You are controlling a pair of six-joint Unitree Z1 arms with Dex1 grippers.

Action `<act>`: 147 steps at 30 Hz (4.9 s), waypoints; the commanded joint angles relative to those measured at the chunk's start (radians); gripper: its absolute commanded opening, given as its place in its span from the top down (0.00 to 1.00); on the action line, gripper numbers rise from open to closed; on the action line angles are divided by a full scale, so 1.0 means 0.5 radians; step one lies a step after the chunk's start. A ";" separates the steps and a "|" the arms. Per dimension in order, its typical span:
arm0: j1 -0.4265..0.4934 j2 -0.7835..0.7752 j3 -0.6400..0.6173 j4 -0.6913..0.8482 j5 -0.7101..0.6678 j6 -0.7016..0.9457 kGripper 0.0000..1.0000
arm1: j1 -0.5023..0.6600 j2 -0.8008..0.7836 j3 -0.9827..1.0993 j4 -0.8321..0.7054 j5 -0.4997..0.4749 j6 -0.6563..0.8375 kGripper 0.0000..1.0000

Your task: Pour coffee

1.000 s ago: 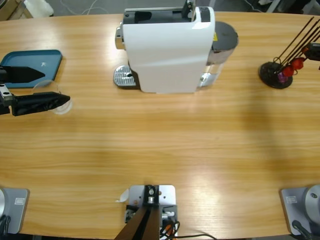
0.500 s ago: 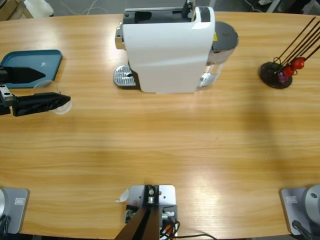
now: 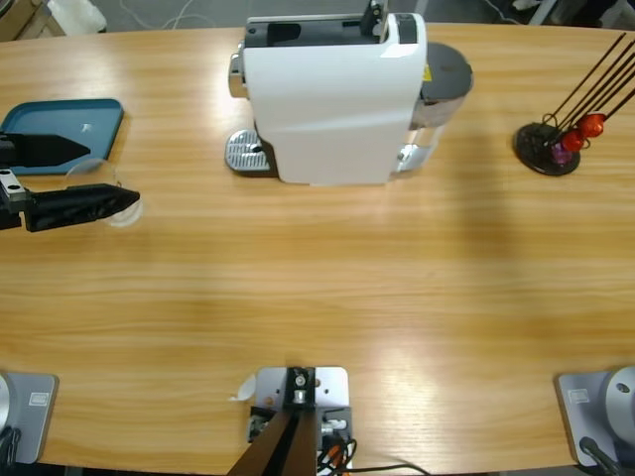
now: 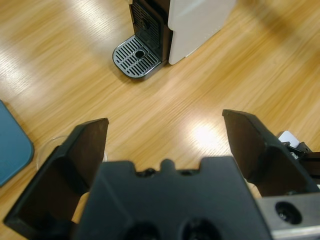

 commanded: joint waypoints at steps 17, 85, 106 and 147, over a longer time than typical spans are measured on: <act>-0.015 -0.152 0.138 -0.011 0.057 -0.069 0.01 | 0.977 0.605 -0.715 0.273 0.821 -0.611 1.00; 0.023 -0.278 0.303 0.008 0.085 -0.089 0.01 | 0.452 1.382 -1.176 0.191 1.354 -1.437 1.00; 0.023 -0.267 0.300 0.005 0.087 -0.090 0.01 | 0.444 1.369 -1.138 0.197 1.285 -1.454 0.00; -0.082 -0.311 0.192 0.115 0.093 -0.103 0.01 | 0.431 0.861 -0.639 -0.343 0.615 0.134 1.00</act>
